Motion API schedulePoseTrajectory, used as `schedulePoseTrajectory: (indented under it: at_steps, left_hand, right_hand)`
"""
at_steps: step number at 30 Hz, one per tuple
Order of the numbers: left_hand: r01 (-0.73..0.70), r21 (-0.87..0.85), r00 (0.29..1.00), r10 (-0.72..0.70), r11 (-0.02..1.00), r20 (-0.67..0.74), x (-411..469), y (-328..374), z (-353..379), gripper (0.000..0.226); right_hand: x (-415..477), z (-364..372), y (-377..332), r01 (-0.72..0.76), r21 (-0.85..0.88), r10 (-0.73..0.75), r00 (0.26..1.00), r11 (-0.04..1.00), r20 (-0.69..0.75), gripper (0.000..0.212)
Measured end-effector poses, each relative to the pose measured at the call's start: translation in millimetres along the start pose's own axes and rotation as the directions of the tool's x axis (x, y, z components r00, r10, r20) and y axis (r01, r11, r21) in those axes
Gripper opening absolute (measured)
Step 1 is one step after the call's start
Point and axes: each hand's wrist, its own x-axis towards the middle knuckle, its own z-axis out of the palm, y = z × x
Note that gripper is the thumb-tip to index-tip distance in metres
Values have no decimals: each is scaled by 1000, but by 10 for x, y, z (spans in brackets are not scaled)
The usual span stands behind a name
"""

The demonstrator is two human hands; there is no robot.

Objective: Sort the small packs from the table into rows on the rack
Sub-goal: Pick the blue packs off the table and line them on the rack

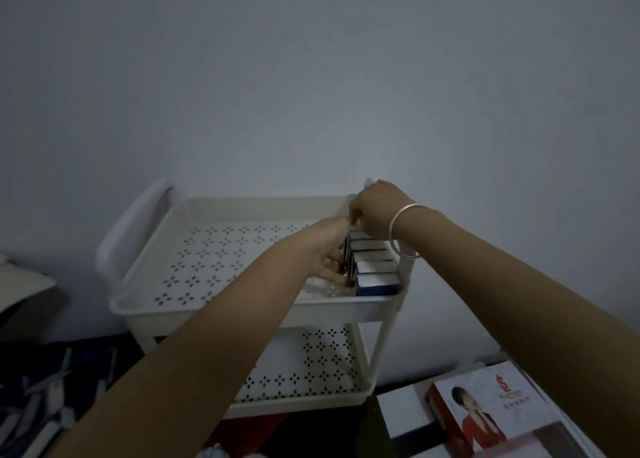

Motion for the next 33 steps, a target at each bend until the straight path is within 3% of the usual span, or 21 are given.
schedulePoseTrajectory:
  at_steps: [4,7,11,14,16,19,21,24,27,30,33]
  left_hand:
    - [-36,21,996,37,999,-76,-69,-87,-117,58]
    - [-230,57,961,236,972,-146,-227,-195,-284,42]
    - [-403,52,903,406,914,-143,-786,-512,-681,26]
    - [-390,53,900,393,919,-192,-1155,-958,-1018,24]
    - [-321,71,920,329,944,-215,-1283,-1342,-1202,23]
    - [-83,154,958,122,985,-261,-1325,-1992,-1391,25]
    - [86,195,937,-13,977,-348,-1355,-2522,-1510,24]
    - [223,304,895,-70,926,-441,-1438,-3319,-1624,17]
    - [117,381,854,103,917,-510,-1570,-3845,-1623,18]
    - [2,467,843,249,884,-476,-1635,-4090,-1519,22]
    - [-52,742,872,393,668,-293,-1572,-4274,-1427,16]
  right_hand:
    - [-39,-39,-31,-49,31,49,999,998,-4,37]
    - [-118,-130,-119,-42,21,45,989,999,-140,33]
    - [-499,-346,-623,88,342,53,923,935,-381,24]
    - [-928,-317,-1257,275,591,29,891,759,-452,17]
    - [-1144,-51,-1722,297,696,-24,928,653,-373,15]
    - [-1357,588,-2408,225,748,-234,967,624,-96,16]
    - [-1505,1019,-2847,151,744,-380,913,650,146,19]
    - [-1746,1426,-3307,151,683,-506,785,715,357,30]
    - [-1919,1608,-3559,187,601,-509,748,777,425,35]
    - [-2061,1822,-3655,23,613,-395,784,790,479,41]
    - [-2247,1961,-3710,-57,643,-360,789,764,498,68]
